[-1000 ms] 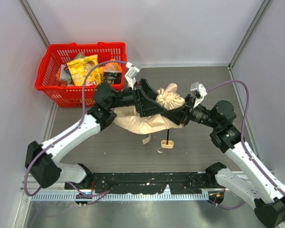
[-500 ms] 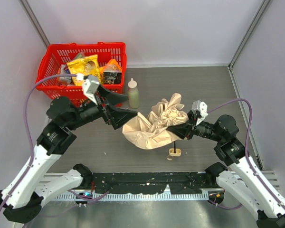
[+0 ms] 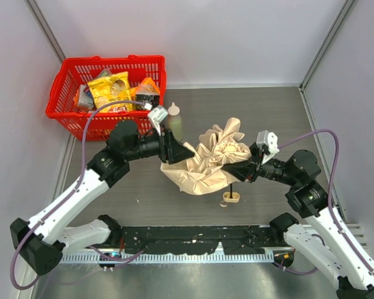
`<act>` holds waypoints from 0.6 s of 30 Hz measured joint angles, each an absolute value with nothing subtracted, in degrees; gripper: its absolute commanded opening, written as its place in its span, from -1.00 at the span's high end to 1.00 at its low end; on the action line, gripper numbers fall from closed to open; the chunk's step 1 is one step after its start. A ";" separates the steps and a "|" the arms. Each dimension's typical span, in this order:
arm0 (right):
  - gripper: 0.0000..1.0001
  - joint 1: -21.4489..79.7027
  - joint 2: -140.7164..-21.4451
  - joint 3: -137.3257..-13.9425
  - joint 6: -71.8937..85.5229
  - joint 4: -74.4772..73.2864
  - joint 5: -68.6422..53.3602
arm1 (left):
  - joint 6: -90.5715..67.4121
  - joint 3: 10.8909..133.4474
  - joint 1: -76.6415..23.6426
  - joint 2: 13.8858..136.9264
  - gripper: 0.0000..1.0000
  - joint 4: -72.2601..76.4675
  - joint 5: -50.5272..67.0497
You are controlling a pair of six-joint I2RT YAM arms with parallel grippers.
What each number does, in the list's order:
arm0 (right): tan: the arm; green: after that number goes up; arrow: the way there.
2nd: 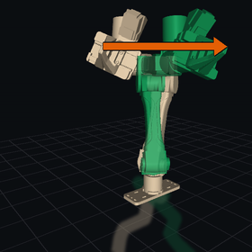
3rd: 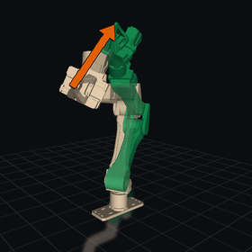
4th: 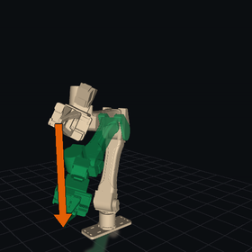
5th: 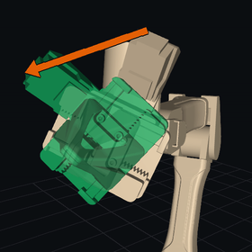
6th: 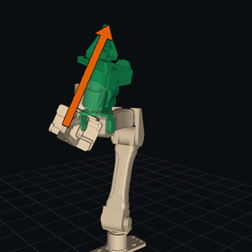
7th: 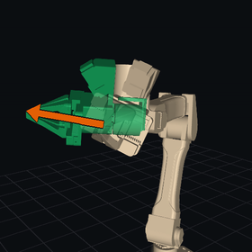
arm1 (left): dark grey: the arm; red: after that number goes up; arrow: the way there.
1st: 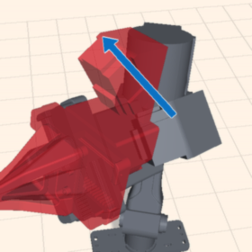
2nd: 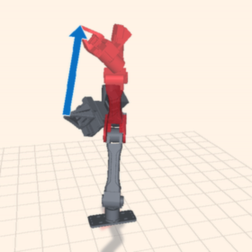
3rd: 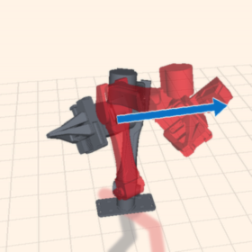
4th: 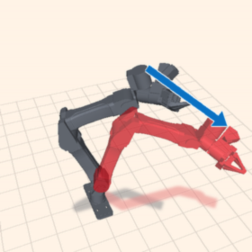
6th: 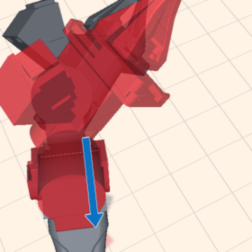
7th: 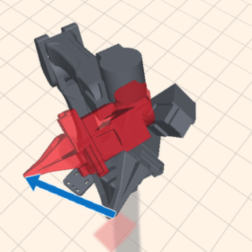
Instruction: Put away the umbrella
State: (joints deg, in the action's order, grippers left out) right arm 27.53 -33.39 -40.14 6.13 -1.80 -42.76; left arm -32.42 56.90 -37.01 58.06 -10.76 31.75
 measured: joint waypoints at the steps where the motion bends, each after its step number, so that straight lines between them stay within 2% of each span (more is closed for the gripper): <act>1: 0.98 27.53 -33.41 -40.29 6.02 -2.00 -42.76 | -34.22 56.73 -37.17 59.22 0.49 -7.55 32.86; 3: 0.99 27.53 -33.82 -40.71 5.69 -2.48 -42.72 | -37.60 56.69 -37.98 61.25 0.78 -1.28 34.11; 5: 0.99 27.53 -34.24 -41.04 5.48 -2.55 -42.54 | -40.05 57.58 -40.25 63.70 0.95 4.97 34.54; 6: 0.99 27.53 -34.54 -41.12 5.50 -2.55 -42.39 | -40.62 59.02 -42.06 65.49 1.00 7.29 34.85; 10: 0.99 27.38 -34.92 -42.89 5.93 -2.44 -40.75 | -41.47 66.26 -48.62 73.14 0.99 12.91 36.40; 11: 0.98 27.24 -34.89 -43.35 6.02 -2.74 -39.88 | -41.63 67.42 -49.17 74.30 0.92 14.04 36.67; 12: 0.98 27.07 -34.59 -44.05 6.04 -3.14 -38.63 | -41.82 68.23 -49.17 75.05 0.75 15.29 36.84; 13: 0.99 27.00 -34.35 -44.86 6.04 -3.57 -37.85 | -41.91 68.64 -49.21 75.29 0.50 16.34 36.97; 14: 0.99 27.03 -34.30 -45.52 6.09 -3.77 -37.52 | -41.87 68.79 -49.41 75.24 0.11 17.28 37.04; 15: 0.98 27.09 -34.30 -45.95 6.28 -3.68 -37.30 | -41.56 69.01 -49.56 75.05 -0.13 17.63 36.88; 18: 0.99 27.33 -33.69 -46.48 7.22 -3.99 -35.88 | -39.92 69.23 -49.36 74.19 -0.68 16.58 35.18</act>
State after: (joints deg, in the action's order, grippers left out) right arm 27.33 -33.69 -46.48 7.22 -3.99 -35.88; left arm -39.92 69.23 -49.36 74.19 16.58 35.18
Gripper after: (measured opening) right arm 0.320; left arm 0.587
